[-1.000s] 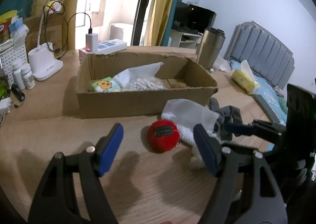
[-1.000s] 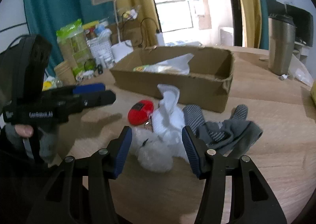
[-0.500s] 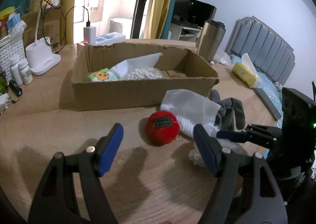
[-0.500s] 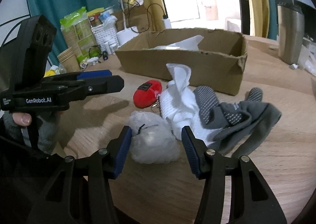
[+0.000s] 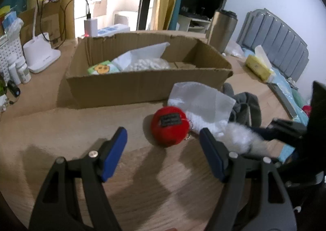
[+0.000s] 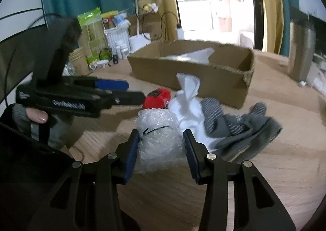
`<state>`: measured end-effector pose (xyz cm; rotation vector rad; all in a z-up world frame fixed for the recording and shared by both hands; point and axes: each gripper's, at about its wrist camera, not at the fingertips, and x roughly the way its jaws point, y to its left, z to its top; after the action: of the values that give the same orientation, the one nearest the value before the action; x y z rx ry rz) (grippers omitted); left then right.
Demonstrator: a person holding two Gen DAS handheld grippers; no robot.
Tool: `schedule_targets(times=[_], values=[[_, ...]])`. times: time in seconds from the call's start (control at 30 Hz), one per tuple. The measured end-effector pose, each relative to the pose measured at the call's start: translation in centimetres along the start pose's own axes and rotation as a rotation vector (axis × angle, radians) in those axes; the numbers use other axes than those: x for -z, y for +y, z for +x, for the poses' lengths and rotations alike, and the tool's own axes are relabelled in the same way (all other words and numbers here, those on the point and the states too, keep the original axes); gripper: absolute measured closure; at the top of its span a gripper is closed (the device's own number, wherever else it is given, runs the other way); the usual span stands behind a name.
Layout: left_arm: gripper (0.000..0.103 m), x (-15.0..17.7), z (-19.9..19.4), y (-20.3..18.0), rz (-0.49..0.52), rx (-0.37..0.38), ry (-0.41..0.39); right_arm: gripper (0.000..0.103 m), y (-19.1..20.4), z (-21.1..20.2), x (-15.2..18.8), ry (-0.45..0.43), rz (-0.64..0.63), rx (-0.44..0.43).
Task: Organize soft objects
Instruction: 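Grasp the clear bubble-wrap bag with the right gripper while the left gripper approaches the red ball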
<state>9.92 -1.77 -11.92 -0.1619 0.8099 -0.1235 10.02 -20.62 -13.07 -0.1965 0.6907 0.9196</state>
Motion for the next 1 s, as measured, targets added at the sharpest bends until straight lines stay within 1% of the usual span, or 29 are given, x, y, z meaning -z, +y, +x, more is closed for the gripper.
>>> schedule_targets(times=[0.1,0.3,0.43,0.53,0.73,0.8,0.87,0.93,1.0], values=[[0.028,-0.1,0.7,-0.2,0.004,0.000,0.014,0.057,-0.9,-0.7,-0.2,-0.024,0.004,0.030],[0.028,-0.5,1.7,-0.7,0.023,0.000,0.033,0.057,-3.1,-2.0,-0.4,-0.074,0.055,0.090],[0.028,-0.7,2.3,-1.0,0.041,0.003,0.042,0.057,-4.2,-2.2,-0.5,-0.078,0.076,0.116],[0.028,-0.7,2.9,-1.3,0.055,0.005,0.049,0.057,-4.7,-2.4,-0.4,-0.084,0.090,0.122],[0.029,-1.0,3.2,-1.6,0.071,-0.023,0.042,0.057,-5.0,-2.6,-0.3,-0.092,0.095,0.125],[0.033,-1.0,3.2,-1.7,0.076,-0.023,0.041,0.057,-5.1,-2.6,-0.2,-0.093,0.096,0.126],[0.044,-1.0,3.3,-1.8,0.084,-0.033,0.048,0.057,-5.3,-2.7,-0.2,-0.095,0.097,0.129],[0.046,-0.9,3.4,-1.9,0.089,-0.037,0.054,0.057,-5.3,-2.8,-0.2,-0.097,0.100,0.132],[0.052,-0.8,3.4,-2.0,0.098,-0.038,0.053,0.057,-5.4,-2.9,-0.2,-0.101,0.103,0.134]])
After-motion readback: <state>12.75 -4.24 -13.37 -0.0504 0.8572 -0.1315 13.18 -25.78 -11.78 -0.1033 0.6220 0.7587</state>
